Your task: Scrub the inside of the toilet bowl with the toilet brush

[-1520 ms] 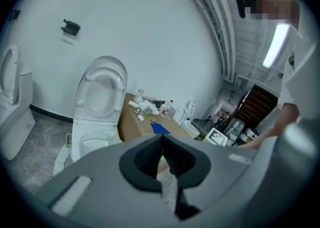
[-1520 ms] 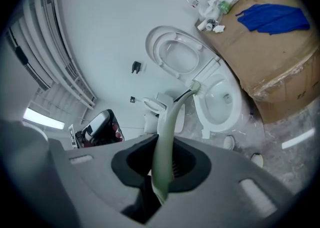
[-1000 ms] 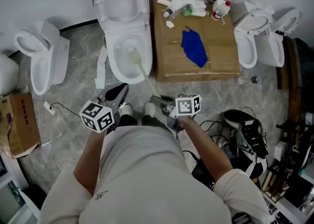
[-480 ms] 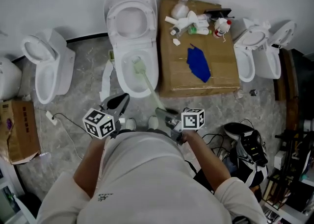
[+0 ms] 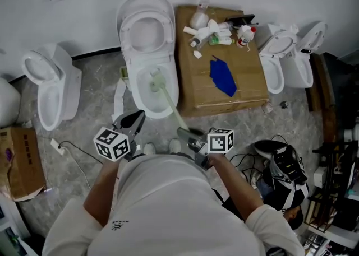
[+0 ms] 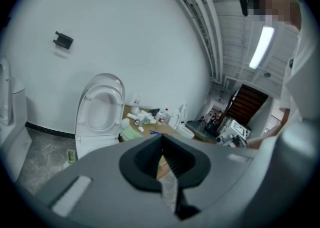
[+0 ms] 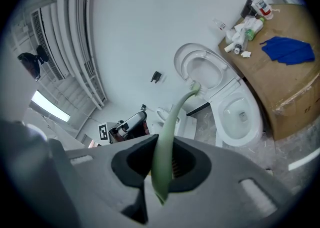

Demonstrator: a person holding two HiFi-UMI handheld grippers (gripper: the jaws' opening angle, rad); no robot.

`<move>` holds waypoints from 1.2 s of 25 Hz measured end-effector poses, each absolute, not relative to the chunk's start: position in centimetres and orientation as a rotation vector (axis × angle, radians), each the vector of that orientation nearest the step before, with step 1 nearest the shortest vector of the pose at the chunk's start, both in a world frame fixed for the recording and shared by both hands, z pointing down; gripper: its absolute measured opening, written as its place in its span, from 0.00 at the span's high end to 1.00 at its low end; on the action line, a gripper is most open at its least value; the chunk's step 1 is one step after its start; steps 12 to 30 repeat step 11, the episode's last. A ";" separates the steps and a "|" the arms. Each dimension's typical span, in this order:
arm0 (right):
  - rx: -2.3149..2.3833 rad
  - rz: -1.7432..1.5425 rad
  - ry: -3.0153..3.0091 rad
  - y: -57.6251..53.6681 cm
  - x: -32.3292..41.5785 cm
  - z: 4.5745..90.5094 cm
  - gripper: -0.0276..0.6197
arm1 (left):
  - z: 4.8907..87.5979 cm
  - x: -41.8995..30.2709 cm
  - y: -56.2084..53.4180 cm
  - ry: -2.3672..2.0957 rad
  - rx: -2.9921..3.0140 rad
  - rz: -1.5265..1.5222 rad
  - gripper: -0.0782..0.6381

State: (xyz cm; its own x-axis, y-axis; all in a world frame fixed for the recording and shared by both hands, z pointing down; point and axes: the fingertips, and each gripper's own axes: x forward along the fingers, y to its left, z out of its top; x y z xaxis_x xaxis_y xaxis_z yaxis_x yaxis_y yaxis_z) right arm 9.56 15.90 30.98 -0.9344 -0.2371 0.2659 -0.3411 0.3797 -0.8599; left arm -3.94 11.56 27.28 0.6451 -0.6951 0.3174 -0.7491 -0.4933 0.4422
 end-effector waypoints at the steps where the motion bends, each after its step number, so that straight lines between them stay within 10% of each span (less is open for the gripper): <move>1: 0.537 1.610 -2.527 16.0 9.5 30.9 0.88 | 27.3 -4.0 11.6 -1.125 2.315 0.133 0.90; 30: 0.577 1.591 -2.515 16.7 8.6 31.0 0.88 | 27.0 -4.7 12.2 -1.107 2.328 0.118 0.90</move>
